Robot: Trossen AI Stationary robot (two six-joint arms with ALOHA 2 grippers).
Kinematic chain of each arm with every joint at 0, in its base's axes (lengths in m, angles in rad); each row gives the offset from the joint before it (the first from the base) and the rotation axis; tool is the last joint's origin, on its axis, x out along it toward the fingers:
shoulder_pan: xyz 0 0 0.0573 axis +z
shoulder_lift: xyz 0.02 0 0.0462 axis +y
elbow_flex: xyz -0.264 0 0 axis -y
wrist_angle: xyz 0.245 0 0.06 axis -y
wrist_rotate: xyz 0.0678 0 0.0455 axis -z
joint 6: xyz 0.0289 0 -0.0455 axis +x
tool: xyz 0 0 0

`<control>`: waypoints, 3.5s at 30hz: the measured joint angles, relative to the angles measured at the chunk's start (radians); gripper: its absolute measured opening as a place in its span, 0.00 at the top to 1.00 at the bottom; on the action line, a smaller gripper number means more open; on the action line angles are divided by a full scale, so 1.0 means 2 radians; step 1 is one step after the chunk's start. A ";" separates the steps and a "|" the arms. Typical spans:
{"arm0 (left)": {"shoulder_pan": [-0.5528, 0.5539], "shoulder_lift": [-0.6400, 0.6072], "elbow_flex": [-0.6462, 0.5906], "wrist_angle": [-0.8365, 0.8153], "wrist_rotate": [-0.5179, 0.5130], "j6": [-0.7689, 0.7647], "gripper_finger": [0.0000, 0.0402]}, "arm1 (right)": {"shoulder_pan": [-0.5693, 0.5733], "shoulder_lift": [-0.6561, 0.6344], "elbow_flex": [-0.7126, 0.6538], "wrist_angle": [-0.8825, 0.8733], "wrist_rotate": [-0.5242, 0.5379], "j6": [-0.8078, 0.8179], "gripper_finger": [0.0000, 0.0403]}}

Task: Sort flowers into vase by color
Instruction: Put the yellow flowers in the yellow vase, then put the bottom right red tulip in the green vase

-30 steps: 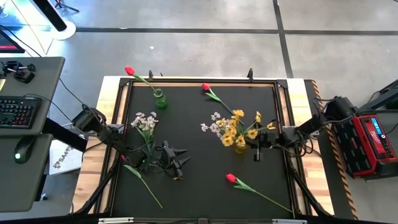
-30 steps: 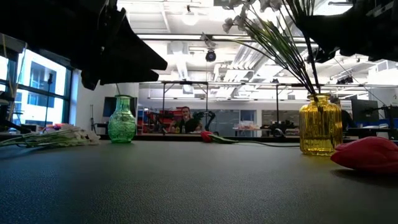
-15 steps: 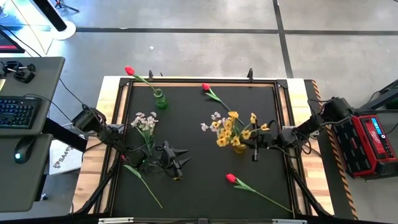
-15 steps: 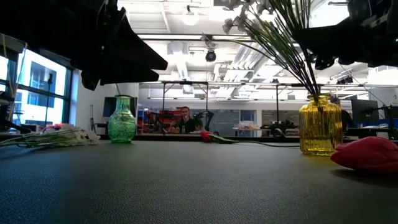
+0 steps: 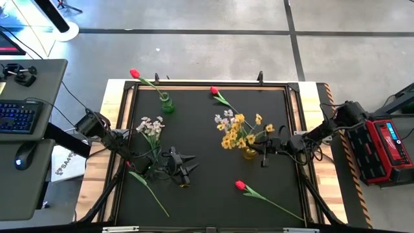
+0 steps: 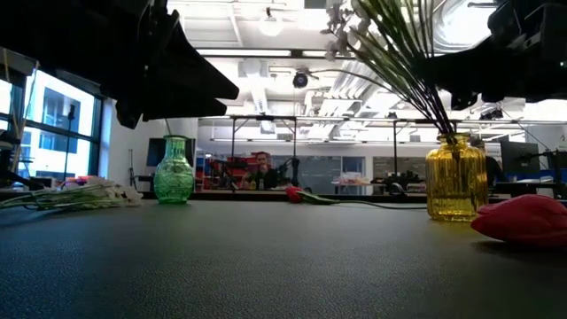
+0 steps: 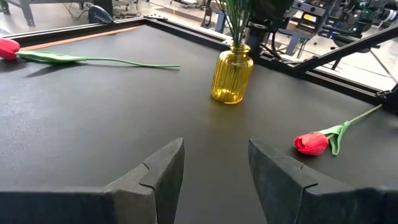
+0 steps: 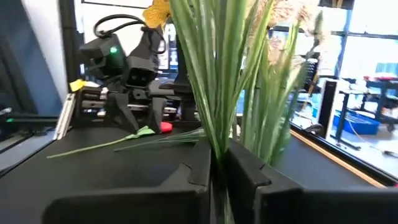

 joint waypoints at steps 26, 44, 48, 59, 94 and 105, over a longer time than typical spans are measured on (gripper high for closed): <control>-0.001 0.000 0.022 0.016 0.013 0.067 0.59 | 0.092 -0.048 0.007 -0.021 0.108 -0.044 0.54; -0.024 -0.009 0.121 -0.201 0.014 0.046 0.59 | 0.272 -0.091 0.347 -0.786 0.303 0.207 0.54; -0.037 -0.018 0.151 -0.322 0.023 -0.024 0.59 | 0.283 -0.075 0.401 -0.922 0.206 0.362 0.54; -0.053 -0.055 0.201 -0.574 0.158 -0.219 0.59 | 0.309 0.022 0.455 -0.906 0.100 0.457 0.54; -0.067 -0.013 0.167 -0.622 0.094 -0.289 0.59 | 0.262 0.206 0.477 -1.005 -0.107 0.651 0.98; -0.081 -0.013 0.078 -0.381 0.013 -0.162 0.59 | 0.229 0.187 0.476 -0.893 0.062 0.505 0.98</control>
